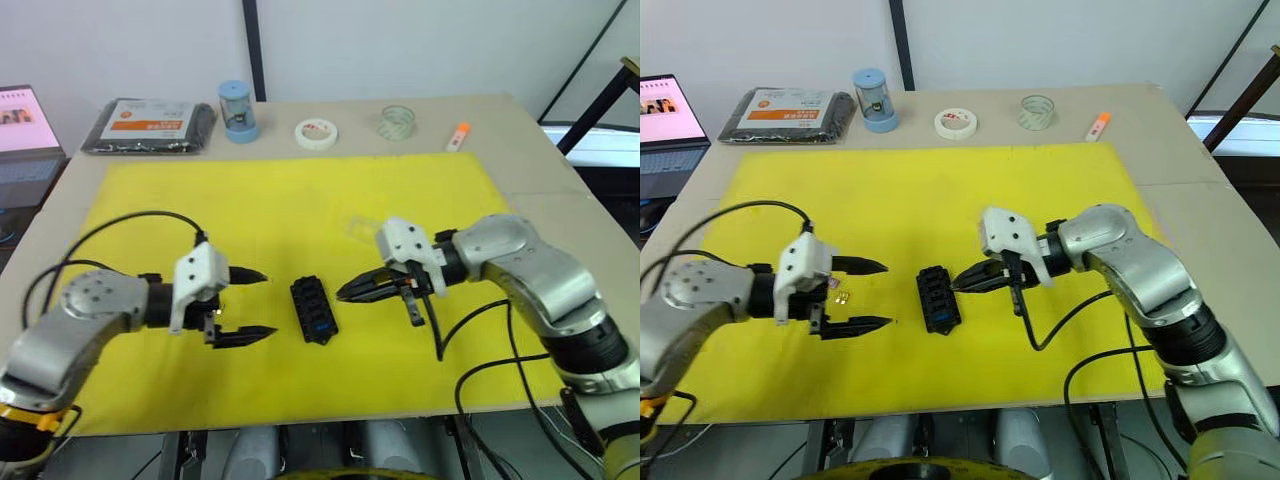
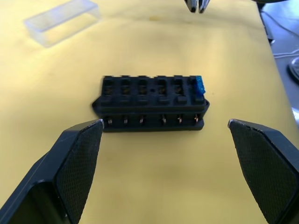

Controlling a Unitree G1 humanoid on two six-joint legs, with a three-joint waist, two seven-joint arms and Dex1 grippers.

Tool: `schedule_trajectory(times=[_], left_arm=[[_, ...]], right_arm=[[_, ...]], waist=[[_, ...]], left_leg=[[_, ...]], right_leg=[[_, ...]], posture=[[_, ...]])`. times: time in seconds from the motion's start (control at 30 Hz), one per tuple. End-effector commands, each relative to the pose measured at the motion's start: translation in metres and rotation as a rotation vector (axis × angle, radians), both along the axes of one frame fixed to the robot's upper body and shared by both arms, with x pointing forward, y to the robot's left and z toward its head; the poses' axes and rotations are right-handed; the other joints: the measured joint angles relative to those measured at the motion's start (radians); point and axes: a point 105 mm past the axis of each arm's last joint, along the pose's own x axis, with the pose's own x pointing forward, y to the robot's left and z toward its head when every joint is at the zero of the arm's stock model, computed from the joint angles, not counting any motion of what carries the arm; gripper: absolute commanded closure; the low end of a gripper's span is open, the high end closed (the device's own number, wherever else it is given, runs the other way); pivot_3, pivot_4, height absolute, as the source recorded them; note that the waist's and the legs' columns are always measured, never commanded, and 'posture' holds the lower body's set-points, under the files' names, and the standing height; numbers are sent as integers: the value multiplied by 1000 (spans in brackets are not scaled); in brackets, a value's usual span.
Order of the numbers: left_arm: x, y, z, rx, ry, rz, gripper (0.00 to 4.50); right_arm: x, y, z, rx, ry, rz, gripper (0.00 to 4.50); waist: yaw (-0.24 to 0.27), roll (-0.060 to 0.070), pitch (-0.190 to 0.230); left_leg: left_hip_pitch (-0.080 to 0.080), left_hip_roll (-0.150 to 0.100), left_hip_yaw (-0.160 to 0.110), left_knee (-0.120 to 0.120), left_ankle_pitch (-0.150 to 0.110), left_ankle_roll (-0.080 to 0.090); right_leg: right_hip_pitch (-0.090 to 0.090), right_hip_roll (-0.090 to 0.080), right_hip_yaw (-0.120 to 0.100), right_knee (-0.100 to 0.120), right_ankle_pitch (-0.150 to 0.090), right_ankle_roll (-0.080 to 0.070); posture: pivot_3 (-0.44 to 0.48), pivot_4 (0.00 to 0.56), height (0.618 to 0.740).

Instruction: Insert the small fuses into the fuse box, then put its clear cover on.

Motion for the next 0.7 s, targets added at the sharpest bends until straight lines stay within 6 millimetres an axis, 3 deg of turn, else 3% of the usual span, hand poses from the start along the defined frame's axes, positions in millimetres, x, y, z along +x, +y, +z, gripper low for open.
schedule_trajectory(times=[0.03,0.1,0.33,0.47,0.6,0.7], left_arm=[[-8,22,22,12,-8,46,0],[-11,43,27,38,11,112,0],[-23,133,34,191,47,386,0],[-35,176,25,267,74,498,0],[-45,206,18,292,91,583,0],[-48,215,14,290,98,603,0]], right_arm=[[2,-26,10,-56,-92,-26,4262],[3,-45,11,-98,-92,-61,3842],[15,-120,23,-230,-103,-265,1397],[16,-163,22,-320,-81,-376,36],[15,-192,26,-356,-77,-478,36],[15,-208,25,-375,-81,-533,36]], waist=[[0,0,0],[0,0,0],[-1,1,1],[-1,1,1],[-1,2,1],[-1,2,1]], left_leg=[[0,0,0,0,0,0],[0,0,0,0,0,0],[0,0,2,0,0,0],[-1,0,3,-1,0,0],[-3,0,4,-1,0,0],[-2,1,5,-1,0,0]], right_leg=[[0,0,0,0,0,0],[0,0,0,-1,0,0],[-2,1,0,-2,-2,-3],[-3,1,0,-2,-2,-3],[-6,0,0,-1,-2,-3],[-6,-1,0,-1,-2,-3]], posture=[[0,150,740],[0,150,740],[0,150,740],[0,150,740],[0,150,740],[0,150,740]])
